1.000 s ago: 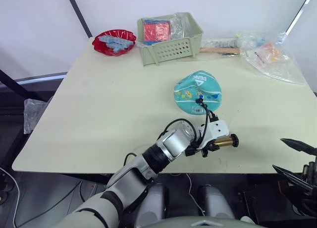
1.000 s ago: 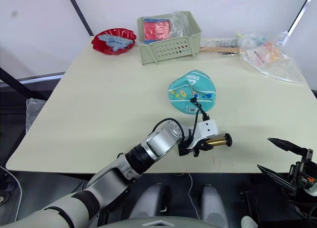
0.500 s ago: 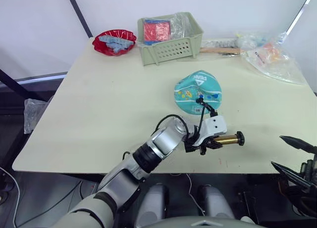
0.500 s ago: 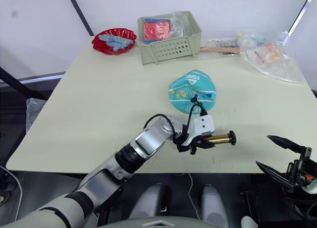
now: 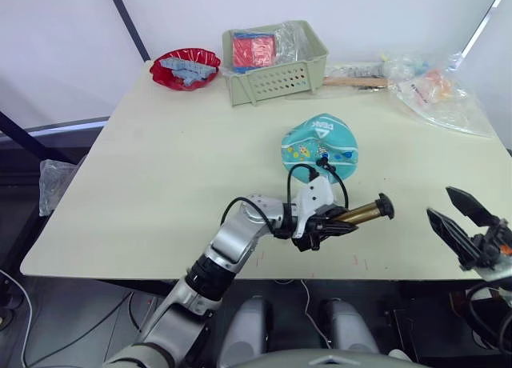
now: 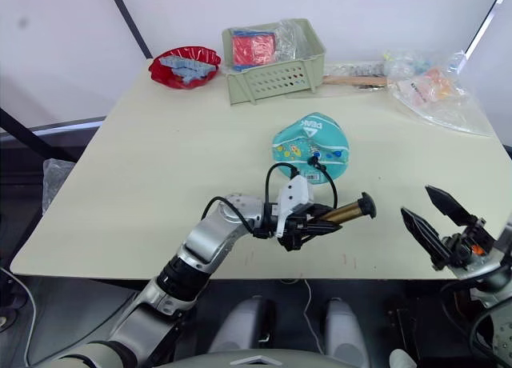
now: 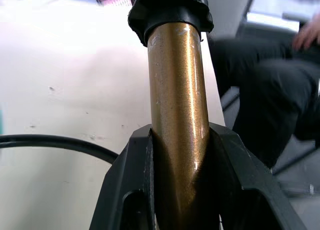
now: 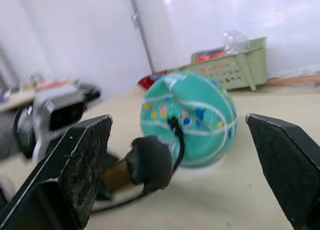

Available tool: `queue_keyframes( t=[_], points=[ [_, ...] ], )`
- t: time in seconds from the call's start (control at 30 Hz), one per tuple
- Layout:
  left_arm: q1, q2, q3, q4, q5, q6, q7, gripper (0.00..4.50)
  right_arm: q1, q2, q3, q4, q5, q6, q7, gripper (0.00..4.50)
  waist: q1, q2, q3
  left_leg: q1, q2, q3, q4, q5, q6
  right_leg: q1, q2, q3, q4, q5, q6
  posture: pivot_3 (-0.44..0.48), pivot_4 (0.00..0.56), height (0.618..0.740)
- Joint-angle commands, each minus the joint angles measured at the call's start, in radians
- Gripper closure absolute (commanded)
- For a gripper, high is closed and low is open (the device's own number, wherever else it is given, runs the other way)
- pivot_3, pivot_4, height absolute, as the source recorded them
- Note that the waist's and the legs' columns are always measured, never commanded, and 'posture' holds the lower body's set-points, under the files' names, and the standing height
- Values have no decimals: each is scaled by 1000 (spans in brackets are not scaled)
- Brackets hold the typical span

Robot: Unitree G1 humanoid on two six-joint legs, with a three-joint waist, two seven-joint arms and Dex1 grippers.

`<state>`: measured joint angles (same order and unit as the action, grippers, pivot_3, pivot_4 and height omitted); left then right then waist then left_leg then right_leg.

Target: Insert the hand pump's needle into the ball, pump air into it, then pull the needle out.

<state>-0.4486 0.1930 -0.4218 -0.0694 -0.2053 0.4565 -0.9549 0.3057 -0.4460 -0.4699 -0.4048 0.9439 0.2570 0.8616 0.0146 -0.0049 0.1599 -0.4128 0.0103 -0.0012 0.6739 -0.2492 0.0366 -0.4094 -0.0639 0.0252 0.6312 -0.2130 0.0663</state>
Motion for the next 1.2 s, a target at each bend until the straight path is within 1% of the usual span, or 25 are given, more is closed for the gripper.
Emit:
queue_keyframes(
  t=[0.03, 0.2, 0.27, 0.33, 0.4, 0.57, 0.8, 1.2],
  points=[
    [11, -39, 32, -11, -43, -66, 15, 3541, -27, 25, 25, -78, 35, 48, -124, 0, 1, 0, 0, 0, 0, 0, 0, 0, 0, 0, 0, 0, 0, 0, 0, 0, 150, 740],
    [16, -67, 48, 21, -23, -133, 60, 3541, -108, 83, 61, -130, 157, 126, -309, 0, -3, 0, 0, 0, 0, 0, 0, 0, 0, 0, 0, 0, 0, 0, 0, 0, 150, 740],
    [19, -60, 43, 27, -7, -172, 62, 3541, -122, 90, 72, -144, 177, 140, -341, 0, -3, 0, 0, 0, 0, -1, 0, 0, 0, 0, 0, 0, 1, 0, 0, 0, 150, 740],
    [24, -63, 49, 32, -16, -179, 70, 3541, -136, 90, 80, -146, 207, 172, -397, 0, -2, 0, 0, 0, 0, -1, 0, 0, 0, 0, 0, -1, 1, 0, 0, 0, 150, 740],
    [32, -60, 45, 34, -13, -210, 68, 3541, -163, 94, 93, -149, 259, 210, -483, 0, -2, 0, 0, 0, 0, -1, 0, 0, 0, 0, 0, -1, 1, 0, 0, 0, 150, 740],
    [31, -66, 36, 52, 0, -251, 75, 3541, -192, 114, 118, -166, 323, 245, -594, 0, -1, 0, 0, 0, 0, -1, 0, 0, 0, 0, 0, -1, 1, 0, 0, 0, 150, 740],
    [12, -83, 35, 84, 7, -277, 82, 3541, -196, 151, 178, -174, 313, 248, -660, 0, -3, 0, 0, 0, 0, -1, 0, 0, 0, 0, 0, -1, 1, 0, 0, 0, 150, 740],
    [-2, -92, 33, 111, 12, -293, 81, 3541, -201, 172, 249, -189, 282, 243, -674, 0, -3, 0, 0, -1, 0, -1, 0, 0, 0, 0, 1, -1, 1, 0, 0, 0, 150, 740]
  ],
)
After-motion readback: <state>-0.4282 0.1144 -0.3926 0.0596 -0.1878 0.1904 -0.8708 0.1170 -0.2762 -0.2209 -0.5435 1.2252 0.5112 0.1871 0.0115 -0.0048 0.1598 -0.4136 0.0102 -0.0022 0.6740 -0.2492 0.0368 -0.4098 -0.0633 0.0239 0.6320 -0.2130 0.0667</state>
